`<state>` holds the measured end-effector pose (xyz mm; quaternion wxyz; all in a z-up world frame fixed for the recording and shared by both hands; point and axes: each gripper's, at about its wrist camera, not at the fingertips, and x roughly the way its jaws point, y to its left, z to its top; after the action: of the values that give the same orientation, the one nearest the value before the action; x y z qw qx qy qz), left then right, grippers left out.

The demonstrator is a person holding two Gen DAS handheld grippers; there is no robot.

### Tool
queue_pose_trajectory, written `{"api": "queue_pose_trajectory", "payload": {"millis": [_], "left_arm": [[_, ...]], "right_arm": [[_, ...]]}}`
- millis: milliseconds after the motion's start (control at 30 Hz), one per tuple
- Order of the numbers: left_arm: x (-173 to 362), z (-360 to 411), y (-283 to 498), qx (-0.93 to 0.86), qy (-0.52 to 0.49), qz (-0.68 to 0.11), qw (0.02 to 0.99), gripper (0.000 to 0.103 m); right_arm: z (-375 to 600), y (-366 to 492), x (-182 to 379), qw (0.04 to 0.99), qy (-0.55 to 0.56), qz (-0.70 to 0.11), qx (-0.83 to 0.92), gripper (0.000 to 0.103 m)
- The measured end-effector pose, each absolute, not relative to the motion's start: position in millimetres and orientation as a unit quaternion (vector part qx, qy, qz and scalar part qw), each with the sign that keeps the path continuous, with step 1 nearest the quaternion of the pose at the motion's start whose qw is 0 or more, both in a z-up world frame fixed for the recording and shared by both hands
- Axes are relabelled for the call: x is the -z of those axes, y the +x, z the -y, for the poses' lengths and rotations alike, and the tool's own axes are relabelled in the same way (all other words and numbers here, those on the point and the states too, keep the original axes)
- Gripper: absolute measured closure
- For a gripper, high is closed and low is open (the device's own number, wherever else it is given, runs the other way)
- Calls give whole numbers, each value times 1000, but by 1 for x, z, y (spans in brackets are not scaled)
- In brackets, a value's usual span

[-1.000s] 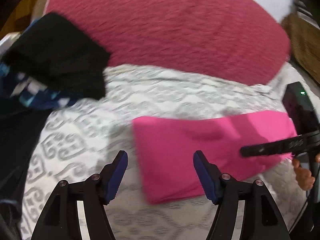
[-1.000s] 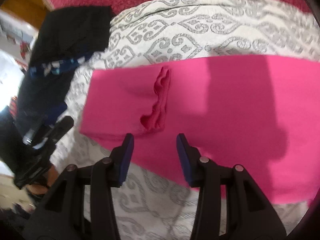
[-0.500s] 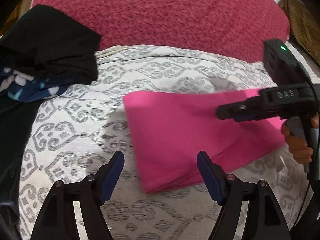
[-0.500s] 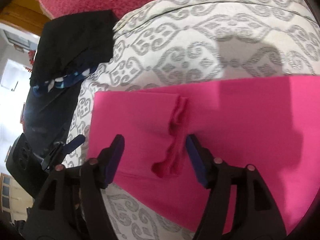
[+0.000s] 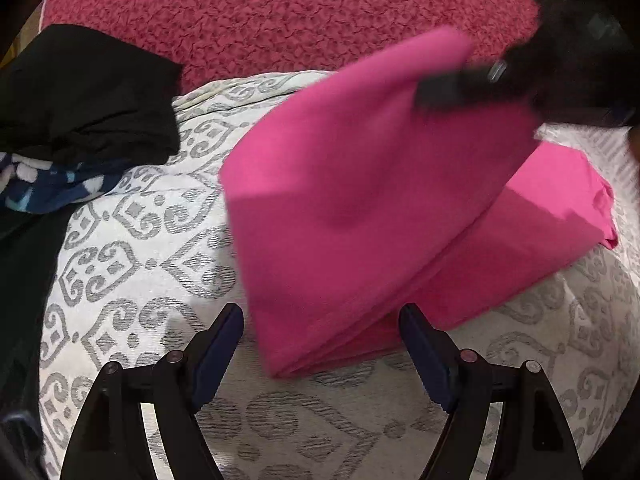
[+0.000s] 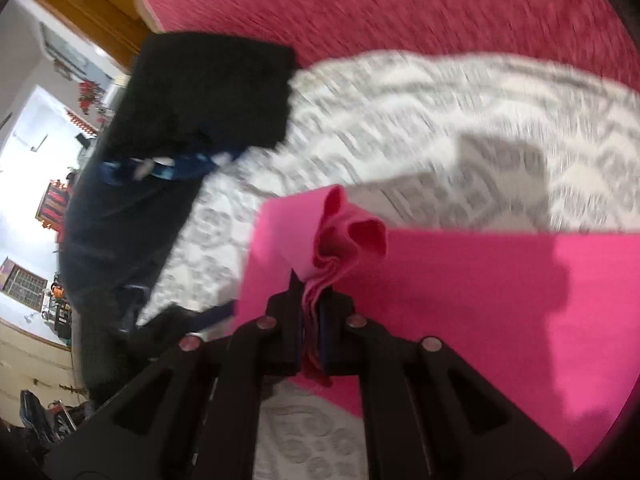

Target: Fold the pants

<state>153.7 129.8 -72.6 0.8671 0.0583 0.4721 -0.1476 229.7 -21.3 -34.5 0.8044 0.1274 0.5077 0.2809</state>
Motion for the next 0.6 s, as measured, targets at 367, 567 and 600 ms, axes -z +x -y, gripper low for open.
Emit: {"api": "queue_pose_trajectory", "payload": {"millis": [367, 567, 600], "left_arm": [[73, -118, 152, 105, 57, -467, 876, 21], [72, -94, 144, 107, 93, -449, 882, 21], [72, -92, 144, 109, 97, -448, 882, 21]], "right_arm": [[57, 222, -12, 839, 127, -473, -237, 96], [104, 218, -9, 845, 139, -478, -198, 96], [113, 218, -7, 844, 141, -480, -191, 96]]}}
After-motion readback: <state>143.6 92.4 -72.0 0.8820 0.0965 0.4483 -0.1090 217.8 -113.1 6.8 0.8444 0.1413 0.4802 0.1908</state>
